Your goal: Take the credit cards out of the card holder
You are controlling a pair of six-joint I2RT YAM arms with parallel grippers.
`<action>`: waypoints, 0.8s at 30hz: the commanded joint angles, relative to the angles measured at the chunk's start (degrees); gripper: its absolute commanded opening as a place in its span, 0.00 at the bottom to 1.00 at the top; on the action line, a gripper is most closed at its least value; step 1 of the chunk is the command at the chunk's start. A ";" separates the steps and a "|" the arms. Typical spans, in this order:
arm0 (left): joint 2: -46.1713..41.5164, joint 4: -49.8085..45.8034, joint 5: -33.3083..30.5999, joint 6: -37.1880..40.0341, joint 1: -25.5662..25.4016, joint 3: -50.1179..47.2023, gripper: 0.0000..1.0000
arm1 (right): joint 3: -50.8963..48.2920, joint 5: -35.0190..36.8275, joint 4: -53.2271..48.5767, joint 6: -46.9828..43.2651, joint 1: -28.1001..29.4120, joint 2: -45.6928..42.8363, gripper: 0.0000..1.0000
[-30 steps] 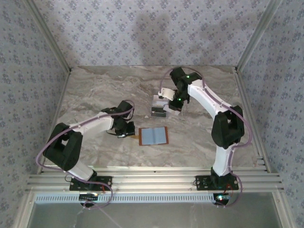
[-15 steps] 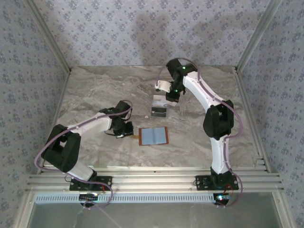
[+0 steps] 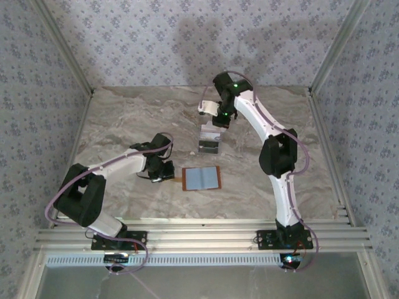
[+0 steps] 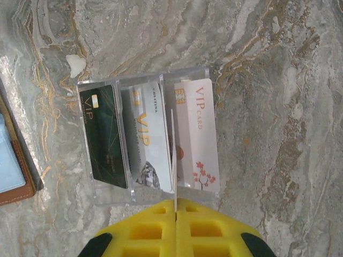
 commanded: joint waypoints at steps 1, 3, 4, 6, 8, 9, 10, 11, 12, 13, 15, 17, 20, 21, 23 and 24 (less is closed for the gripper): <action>-1.96 -0.19 0.20 -0.66 0.23 -0.53 0.14 | 2.37 1.81 -0.26 -6.40 0.52 1.89 0.00; -1.93 -0.34 0.18 -0.69 0.28 -0.56 0.14 | 2.88 1.71 0.36 -6.58 0.81 2.50 0.00; -2.00 -0.35 0.17 -0.70 0.26 -0.61 0.14 | 2.97 1.72 0.76 -6.60 0.88 2.76 0.00; -2.01 -0.35 0.11 -0.84 0.29 -0.65 0.14 | 3.10 2.10 1.38 -6.80 1.15 3.17 0.00; -2.15 -0.35 0.18 -0.77 0.28 -0.73 0.14 | 3.15 2.51 1.65 -7.13 1.40 3.64 0.00; -2.18 -0.34 0.18 -0.82 0.22 -0.73 0.14 | 3.21 2.83 1.86 -7.23 1.50 3.84 0.00; -2.19 -0.39 0.13 -0.76 0.30 -0.73 0.14 | 3.24 3.09 1.96 -7.54 1.58 4.06 0.00; -2.19 -0.43 0.11 -0.82 0.26 -0.73 0.14 | 3.32 3.36 2.08 -7.63 1.70 4.22 0.00; -2.18 -0.39 0.17 -0.80 0.28 -0.73 0.14 | 3.39 3.46 2.21 -7.82 1.67 4.45 0.00; -2.18 -0.43 0.12 -0.84 0.30 -0.73 0.14 | 3.33 3.47 2.30 -7.86 1.70 4.62 0.00; -2.02 -0.43 0.14 -0.78 0.25 -0.73 0.14 | 3.36 3.63 2.41 -8.04 1.75 4.88 0.00; -2.08 -0.41 0.16 -0.82 0.29 -0.73 0.14 | 3.33 3.74 2.34 -8.17 1.75 5.32 0.00; -1.85 -0.30 0.12 -0.84 0.23 -0.73 0.14 | 3.35 3.82 2.02 -8.43 1.80 6.04 0.00; -1.79 -0.42 0.11 -0.76 0.26 -0.64 0.14 | 3.39 4.02 2.04 -8.39 1.84 6.29 0.00; -1.83 -0.43 0.19 -0.70 0.22 -0.65 0.14 | 3.25 4.82 2.15 -8.44 2.00 6.83 0.00; -1.89 -0.52 0.13 -0.71 0.26 -0.65 0.14 | 3.32 5.13 2.40 -8.38 2.04 7.06 0.04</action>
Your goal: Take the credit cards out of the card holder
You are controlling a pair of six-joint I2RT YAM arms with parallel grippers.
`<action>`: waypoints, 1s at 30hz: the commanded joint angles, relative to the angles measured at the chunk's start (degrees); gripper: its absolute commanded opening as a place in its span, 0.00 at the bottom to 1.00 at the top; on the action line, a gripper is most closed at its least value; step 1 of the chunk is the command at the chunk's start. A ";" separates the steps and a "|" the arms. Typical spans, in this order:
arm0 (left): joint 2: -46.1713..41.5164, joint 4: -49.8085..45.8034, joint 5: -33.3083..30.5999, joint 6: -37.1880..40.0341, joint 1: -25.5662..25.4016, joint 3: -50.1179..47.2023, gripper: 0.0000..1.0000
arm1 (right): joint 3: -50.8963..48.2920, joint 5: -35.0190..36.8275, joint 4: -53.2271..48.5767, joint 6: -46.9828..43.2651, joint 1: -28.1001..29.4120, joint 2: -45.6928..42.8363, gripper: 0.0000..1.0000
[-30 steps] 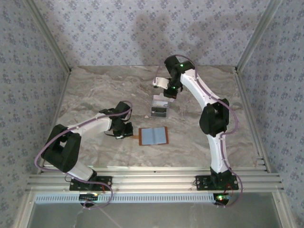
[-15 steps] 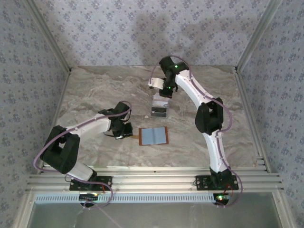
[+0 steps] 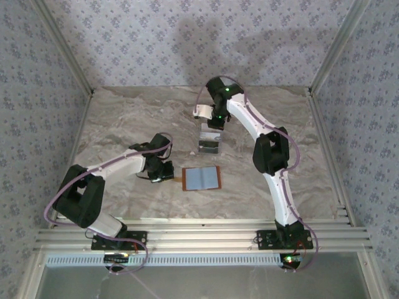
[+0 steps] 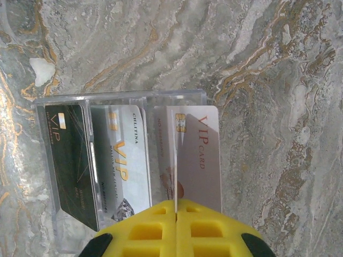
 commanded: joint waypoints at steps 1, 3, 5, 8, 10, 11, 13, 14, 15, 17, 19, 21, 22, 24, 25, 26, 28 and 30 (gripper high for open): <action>-1.28 -0.52 0.18 -0.68 0.26 -0.23 0.14 | 1.52 2.64 -0.83 -6.89 0.55 1.85 0.09; -1.30 -0.51 0.15 -0.72 0.28 -0.24 0.14 | 1.53 2.96 -0.32 -6.77 0.60 1.93 0.18; -1.26 -0.61 0.14 -0.72 0.23 -0.19 0.14 | 1.45 3.39 0.58 -6.76 0.61 1.77 0.25; -1.22 -0.52 0.09 -0.71 0.32 -0.23 0.14 | 1.52 3.90 1.78 -6.84 0.53 1.35 0.30; -1.06 -0.52 0.13 -0.71 0.32 -0.23 0.14 | 1.52 4.35 2.59 -6.77 0.56 1.07 0.31; -1.11 -0.49 0.12 -0.71 0.33 -0.15 0.14 | 1.52 4.61 2.81 -6.72 0.43 0.94 0.31; -1.14 -0.43 0.05 -0.73 0.31 -0.23 0.14 | 1.50 4.71 3.43 -6.68 0.34 0.57 0.32; -1.20 -0.43 0.00 -0.72 0.34 -0.18 0.14 | 1.51 4.67 3.70 -6.24 0.25 0.21 0.32; -1.22 -0.44 -0.25 -0.65 0.32 -0.14 0.14 | 1.45 4.28 3.98 -5.56 0.10 -0.28 0.32; -1.17 -0.81 -1.09 -0.08 0.46 0.34 0.14 | 1.37 2.96 4.42 -3.74 -0.34 -1.47 0.32; -1.22 -1.48 -2.40 0.98 0.59 1.35 0.16 | 0.15 2.22 5.56 -1.54 -0.93 -3.33 0.33; -1.27 -1.89 -3.69 2.03 1.00 2.18 0.20 | -2.78 1.93 7.64 0.88 -1.50 -5.90 0.35; -1.49 -1.93 -4.59 2.64 1.24 2.53 0.22 | -5.06 1.91 9.25 2.29 -1.84 -7.63 0.37; -1.62 -1.85 -5.77 3.87 2.15 2.99 0.31 | -10.14 1.69 12.55 4.35 -2.53 -11.15 0.41; -1.63 -1.65 -6.22 4.66 2.70 3.28 0.37 | -13.01 1.64 14.09 5.61 -2.88 -12.93 0.44; -1.65 -1.53 -6.93 5.34 3.13 3.51 0.40 | -15.98 1.73 16.20 7.00 -3.35 -15.03 0.47; -1.96 -1.10 -9.53 7.01 4.09 3.94 0.51 | -23.53 2.25 21.14 10.28 -4.32 -19.92 0.60; -2.34 -0.57 -11.86 8.43 5.23 4.18 0.69 | -30.87 2.34 25.74 13.12 -5.43 -24.59 0.75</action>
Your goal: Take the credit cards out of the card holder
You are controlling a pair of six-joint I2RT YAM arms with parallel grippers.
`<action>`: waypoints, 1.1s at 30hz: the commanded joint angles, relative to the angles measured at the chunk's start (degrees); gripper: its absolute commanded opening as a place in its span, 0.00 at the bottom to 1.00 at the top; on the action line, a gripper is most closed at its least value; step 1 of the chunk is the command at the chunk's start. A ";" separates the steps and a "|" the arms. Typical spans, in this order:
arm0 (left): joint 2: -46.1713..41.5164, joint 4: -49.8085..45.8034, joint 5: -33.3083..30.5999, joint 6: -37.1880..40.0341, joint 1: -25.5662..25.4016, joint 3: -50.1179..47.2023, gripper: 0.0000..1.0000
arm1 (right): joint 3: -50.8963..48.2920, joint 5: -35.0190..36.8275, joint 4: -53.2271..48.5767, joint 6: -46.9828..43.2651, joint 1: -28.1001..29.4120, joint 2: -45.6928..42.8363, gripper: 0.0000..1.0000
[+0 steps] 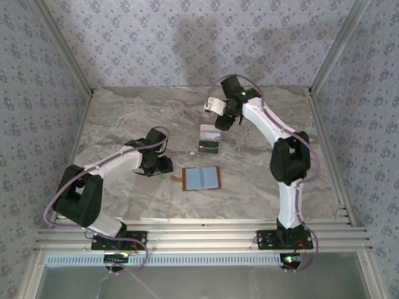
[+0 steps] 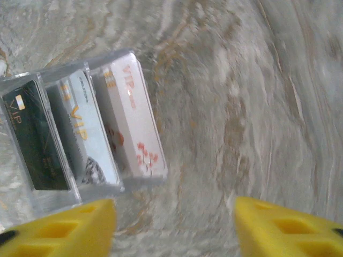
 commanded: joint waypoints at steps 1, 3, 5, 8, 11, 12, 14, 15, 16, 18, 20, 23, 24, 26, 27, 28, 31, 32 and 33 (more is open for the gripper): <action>-2.45 -0.19 -6.11 3.73 1.85 2.15 0.80 | -9.44 -0.17 9.46 6.60 -1.93 -7.97 0.85; -2.71 -0.27 -9.35 5.25 3.48 2.74 0.96 | -15.73 -1.04 12.85 8.99 -3.35 -11.95 1.00; -3.01 -0.07 -12.26 6.70 5.33 3.21 1.00 | -21.36 -1.49 15.33 11.34 -4.83 -15.08 1.00; -3.94 2.06 -18.30 9.33 8.37 2.53 1.00 | -30.65 1.05 21.54 17.11 -7.59 -19.96 1.00; -4.93 6.38 -26.61 12.39 11.19 0.49 1.00 | -41.20 4.02 30.07 24.41 -10.84 -24.33 1.00; -5.28 8.17 -28.04 13.53 12.37 -0.38 0.99 | -44.68 4.46 33.25 26.43 -11.84 -25.59 1.00; -6.05 12.85 -31.17 14.97 15.15 -2.69 0.98 | -52.40 5.42 40.89 31.43 -13.93 -28.21 1.00; -6.53 15.36 -31.44 15.78 16.45 -4.08 0.98 | -55.22 6.14 44.05 33.24 -14.73 -29.08 1.00; -7.23 18.35 -30.87 16.63 18.11 -5.70 0.98 | -58.73 6.86 47.69 34.97 -15.55 -29.75 1.00; -8.11 22.80 -26.91 18.55 21.89 -8.39 0.99 | -64.59 7.65 55.94 36.92 -16.73 -30.48 1.00; -8.69 29.62 -23.55 21.34 25.04 -11.65 0.99 | -69.78 8.29 64.59 37.93 -17.88 -30.27 1.00; -9.83 43.64 -18.66 24.87 28.46 -18.87 1.00 | -72.40 8.94 71.58 37.61 -18.69 -29.99 1.00; -10.09 48.91 -16.31 25.21 29.52 -21.75 1.00 | -72.96 7.38 73.66 38.91 -19.62 -29.64 1.00; -10.20 58.02 -12.59 25.57 30.91 -25.74 1.00 | -72.63 6.31 73.43 39.70 -20.50 -28.95 1.00; -10.55 60.99 -10.12 26.64 31.20 -26.73 1.00 | -72.78 5.75 73.78 39.91 -20.91 -28.91 1.00; -10.56 65.24 -7.78 27.76 31.18 -28.11 1.00 | -73.13 5.06 74.40 40.01 -21.16 -29.14 1.00; -9.68 72.24 -2.47 29.19 31.27 -30.39 1.00 | -75.98 4.65 77.89 40.06 -21.30 -30.58 1.00; -9.15 72.88 -1.55 29.93 31.30 -30.19 0.99 | -76.56 4.50 78.85 40.15 -21.42 -30.86 1.00; -8.60 72.64 -0.88 30.70 31.25 -29.66 1.00 | -77.08 4.58 79.31 40.34 -21.55 -30.94 1.00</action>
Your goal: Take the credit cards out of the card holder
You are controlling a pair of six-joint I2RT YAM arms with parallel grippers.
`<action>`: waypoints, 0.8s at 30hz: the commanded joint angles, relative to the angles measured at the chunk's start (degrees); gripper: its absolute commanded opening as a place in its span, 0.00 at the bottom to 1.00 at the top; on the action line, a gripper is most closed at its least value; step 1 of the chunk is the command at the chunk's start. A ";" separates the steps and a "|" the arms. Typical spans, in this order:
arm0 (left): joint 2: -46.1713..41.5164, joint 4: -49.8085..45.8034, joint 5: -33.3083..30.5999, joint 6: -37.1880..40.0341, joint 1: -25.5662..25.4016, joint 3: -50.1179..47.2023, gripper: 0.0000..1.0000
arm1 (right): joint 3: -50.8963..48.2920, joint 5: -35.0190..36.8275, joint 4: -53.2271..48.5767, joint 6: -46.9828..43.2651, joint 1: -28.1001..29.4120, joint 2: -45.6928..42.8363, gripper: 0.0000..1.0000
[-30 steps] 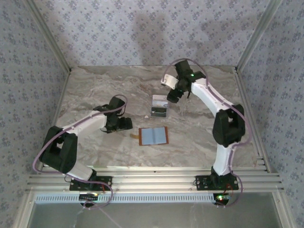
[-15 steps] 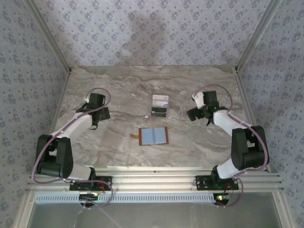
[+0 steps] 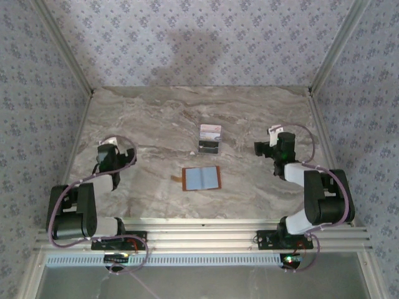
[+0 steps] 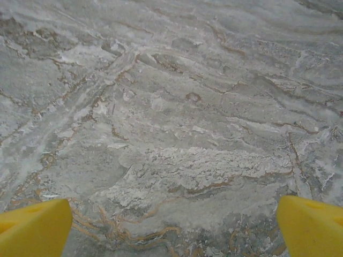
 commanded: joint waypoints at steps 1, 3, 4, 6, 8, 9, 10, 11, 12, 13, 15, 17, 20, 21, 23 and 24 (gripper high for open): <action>1.14 12.79 7.17 4.36 0.27 0.85 0.99 | -2.27 -1.09 6.08 1.92 -0.59 -1.34 1.00; 4.22 16.55 7.78 5.00 0.28 0.54 0.99 | -3.53 -1.86 8.28 2.92 -1.54 -1.59 1.00; 6.47 18.77 8.01 5.26 0.28 0.50 0.99 | -4.19 -2.47 9.55 3.63 -2.22 -1.43 1.00; 10.00 19.84 9.45 6.08 0.16 1.79 0.99 | -6.19 -3.51 14.81 4.35 -3.25 0.54 1.00; 10.01 19.73 8.10 6.66 -0.67 1.61 0.99 | -9.07 -1.81 22.46 5.56 -3.44 2.91 1.00; 10.23 20.81 7.61 6.52 -0.76 1.10 0.99 | -8.31 -2.24 19.54 5.14 -3.41 2.09 1.00; 10.20 20.57 7.42 6.64 -0.92 1.16 0.99 | -7.84 -2.69 19.02 5.17 -3.51 2.48 1.00; 10.24 20.44 7.04 6.70 -1.15 1.23 0.99 | -7.73 -1.87 19.18 5.71 -3.69 2.65 1.00; 10.20 20.45 6.21 6.90 -1.47 1.27 0.99 | -7.21 -1.25 17.78 5.88 -3.63 2.47 1.00; 10.27 20.41 5.27 7.15 -1.93 1.19 0.99 | -7.17 -0.96 18.28 6.17 -3.66 2.80 1.00; 10.20 20.55 3.02 7.38 -2.84 1.21 1.00 | -6.81 -0.01 17.44 6.62 -3.77 2.69 1.00; 10.27 20.58 2.71 7.38 -2.96 1.16 1.00 | -6.90 0.22 17.56 6.54 -3.69 2.70 1.00; 10.23 20.85 2.27 7.42 -3.11 0.97 0.99 | -6.92 0.51 17.61 6.57 -3.59 2.62 1.00; 10.21 20.93 2.25 7.38 -3.14 0.93 0.99 | -6.91 0.23 17.55 6.58 -3.71 2.62 1.00; 10.25 20.89 2.23 7.38 -3.15 0.99 0.99 | -6.91 0.15 17.55 6.62 -3.67 2.61 1.00; 10.20 20.87 2.21 7.39 -3.13 0.95 1.00 | -6.87 0.14 17.55 6.62 -3.69 2.64 1.00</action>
